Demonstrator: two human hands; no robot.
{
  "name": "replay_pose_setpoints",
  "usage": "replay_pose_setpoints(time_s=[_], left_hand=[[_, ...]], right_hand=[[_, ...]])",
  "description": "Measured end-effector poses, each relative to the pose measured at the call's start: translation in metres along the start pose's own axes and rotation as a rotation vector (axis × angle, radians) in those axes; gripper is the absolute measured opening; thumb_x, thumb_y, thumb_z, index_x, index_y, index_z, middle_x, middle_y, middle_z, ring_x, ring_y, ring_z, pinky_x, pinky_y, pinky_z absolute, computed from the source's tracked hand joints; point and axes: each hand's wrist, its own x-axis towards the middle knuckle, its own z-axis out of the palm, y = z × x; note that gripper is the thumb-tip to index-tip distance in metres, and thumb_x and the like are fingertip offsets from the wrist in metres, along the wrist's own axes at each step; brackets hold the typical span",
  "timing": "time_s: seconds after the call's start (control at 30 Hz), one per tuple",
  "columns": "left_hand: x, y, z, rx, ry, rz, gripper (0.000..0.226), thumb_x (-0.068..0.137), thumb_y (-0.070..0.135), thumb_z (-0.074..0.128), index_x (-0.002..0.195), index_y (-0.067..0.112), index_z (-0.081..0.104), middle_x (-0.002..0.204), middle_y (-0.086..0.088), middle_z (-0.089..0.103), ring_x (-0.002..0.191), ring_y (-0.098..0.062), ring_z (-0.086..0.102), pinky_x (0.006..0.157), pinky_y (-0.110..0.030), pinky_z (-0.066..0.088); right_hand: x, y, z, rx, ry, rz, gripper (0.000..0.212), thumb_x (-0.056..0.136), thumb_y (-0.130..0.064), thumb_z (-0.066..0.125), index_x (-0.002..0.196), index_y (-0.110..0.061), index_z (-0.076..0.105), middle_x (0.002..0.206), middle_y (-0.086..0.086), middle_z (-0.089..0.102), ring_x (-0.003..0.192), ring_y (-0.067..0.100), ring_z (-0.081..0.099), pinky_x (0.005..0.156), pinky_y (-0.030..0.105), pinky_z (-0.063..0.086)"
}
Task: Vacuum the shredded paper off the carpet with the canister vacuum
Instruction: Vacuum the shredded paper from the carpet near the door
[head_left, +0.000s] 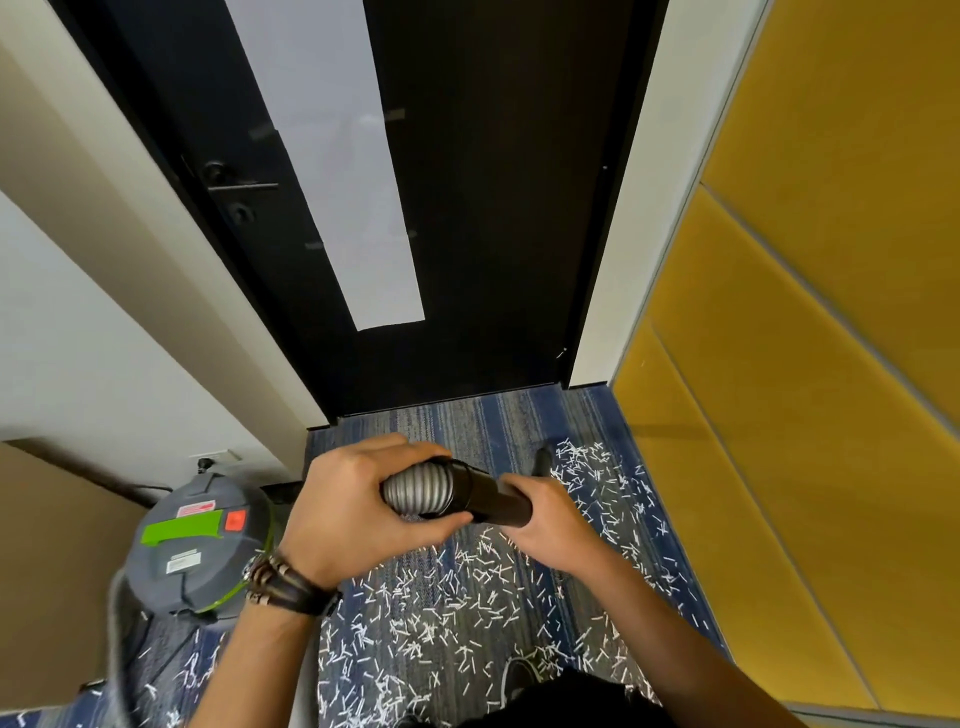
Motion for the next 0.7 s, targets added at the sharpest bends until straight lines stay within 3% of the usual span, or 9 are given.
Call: replay_pose_setpoints(time_s=[0.07, 0.2, 0.37, 0.53, 0.7], left_hand=[[0.003, 0.001, 0.003, 0.011, -0.006, 0.005, 0.050, 0.071, 0.063, 0.085, 0.112, 0.036, 0.076, 0.087, 0.029, 0.062, 0.080, 0.007, 0.063, 0.075, -0.014, 0.051], [0.003, 0.002, 0.006, -0.049, -0.021, 0.022, 0.050, 0.068, 0.063, 0.087, 0.110, 0.039, 0.076, 0.089, 0.024, 0.068, 0.081, 0.002, 0.067, 0.073, -0.024, 0.058], [0.007, 0.010, 0.011, -0.023, 0.014, 0.032, 0.052, 0.070, 0.064, 0.086, 0.113, 0.036, 0.076, 0.091, 0.024, 0.068, 0.083, 0.005, 0.066, 0.075, -0.025, 0.059], [0.018, 0.015, 0.018, 0.014, -0.024, 0.044, 0.053, 0.073, 0.066, 0.081, 0.118, 0.040, 0.073, 0.096, 0.022, 0.070, 0.086, 0.002, 0.066, 0.075, -0.028, 0.060], [0.015, 0.010, 0.028, 0.007, -0.057, 0.023, 0.053, 0.070, 0.068, 0.084, 0.115, 0.041, 0.075, 0.094, 0.023, 0.069, 0.086, 0.004, 0.066, 0.076, -0.030, 0.060]], right_hand=[[-0.001, 0.002, -0.002, -0.018, -0.048, 0.013, 0.051, 0.085, -0.007, 0.075, 0.082, -0.056, 0.058, 0.070, -0.021, 0.062, 0.066, -0.005, 0.061, 0.062, 0.010, 0.041], [-0.011, 0.007, -0.001, -0.015, -0.056, 0.012, 0.026, 0.085, -0.007, 0.073, 0.088, -0.030, 0.062, 0.073, -0.014, 0.063, 0.067, -0.003, 0.061, 0.061, 0.010, 0.039], [-0.013, 0.012, -0.009, 0.002, 0.022, 0.014, 0.034, 0.083, -0.005, 0.074, 0.089, -0.036, 0.062, 0.072, -0.014, 0.063, 0.066, -0.002, 0.060, 0.059, 0.011, 0.038], [-0.006, 0.018, -0.015, 0.019, 0.032, 0.023, 0.018, 0.083, -0.006, 0.075, 0.098, -0.016, 0.071, 0.080, -0.003, 0.070, 0.074, 0.006, 0.065, 0.062, 0.013, 0.045], [-0.011, 0.029, -0.012, 0.008, -0.019, 0.041, 0.022, 0.085, -0.012, 0.073, 0.104, -0.023, 0.070, 0.084, -0.003, 0.072, 0.075, 0.010, 0.066, 0.066, 0.032, 0.051]])
